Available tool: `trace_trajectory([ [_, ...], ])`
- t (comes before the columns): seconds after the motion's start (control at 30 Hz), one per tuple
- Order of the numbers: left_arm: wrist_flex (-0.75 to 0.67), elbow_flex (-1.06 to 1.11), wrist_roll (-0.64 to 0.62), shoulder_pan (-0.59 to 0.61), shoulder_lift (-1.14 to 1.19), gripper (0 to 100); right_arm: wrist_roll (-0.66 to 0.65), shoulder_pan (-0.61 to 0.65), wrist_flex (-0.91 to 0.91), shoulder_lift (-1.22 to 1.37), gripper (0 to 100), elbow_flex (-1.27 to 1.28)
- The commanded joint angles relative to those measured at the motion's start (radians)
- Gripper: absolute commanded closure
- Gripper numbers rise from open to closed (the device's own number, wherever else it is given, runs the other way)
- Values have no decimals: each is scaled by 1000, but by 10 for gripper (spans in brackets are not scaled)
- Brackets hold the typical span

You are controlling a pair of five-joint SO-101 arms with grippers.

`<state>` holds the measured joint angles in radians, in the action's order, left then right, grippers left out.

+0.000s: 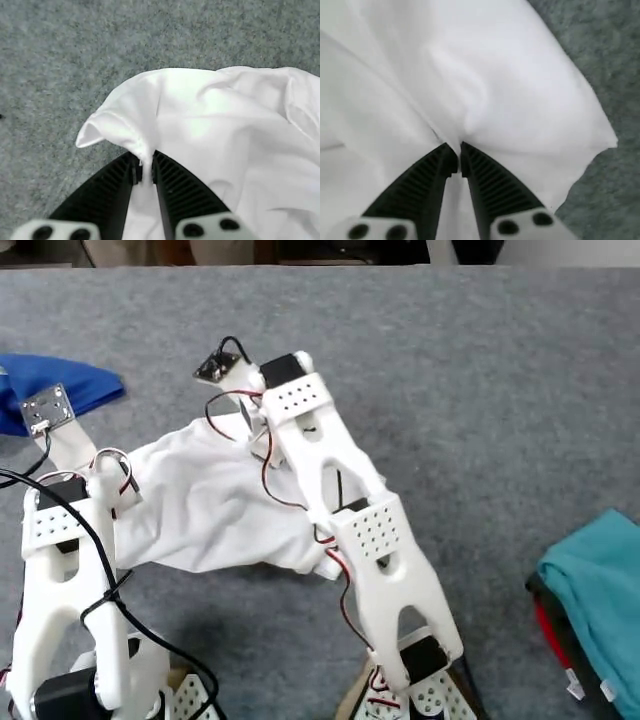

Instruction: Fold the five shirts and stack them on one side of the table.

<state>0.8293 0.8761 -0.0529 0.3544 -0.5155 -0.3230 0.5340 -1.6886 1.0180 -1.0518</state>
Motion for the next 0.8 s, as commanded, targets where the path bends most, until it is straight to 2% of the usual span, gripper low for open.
trace_trajectory([
  [0.0, -17, -5, 3, 2, -28, 980, -11, -38, -71, -10, 994, -174],
  [0.27, -17, -5, 3, 2, -28, 980, -17, -104, -97, -110, 994, -282],
  [0.43, -121, 37, 3, 3, -36, 981, -18, -157, -95, -326, 994, -286],
  [0.6, -121, -3, -5, 3, -38, 981, -40, -209, -94, -559, 994, -288],
  [0.63, -120, -25, -26, 2, -39, 981, -41, -213, -94, -611, 994, -288],
  [0.73, -91, -120, -245, -29, -39, 981, -60, -216, -92, -766, 994, -286],
  [0.77, -61, -170, -278, -37, -39, 981, -61, -217, -89, -812, 994, -288],
])
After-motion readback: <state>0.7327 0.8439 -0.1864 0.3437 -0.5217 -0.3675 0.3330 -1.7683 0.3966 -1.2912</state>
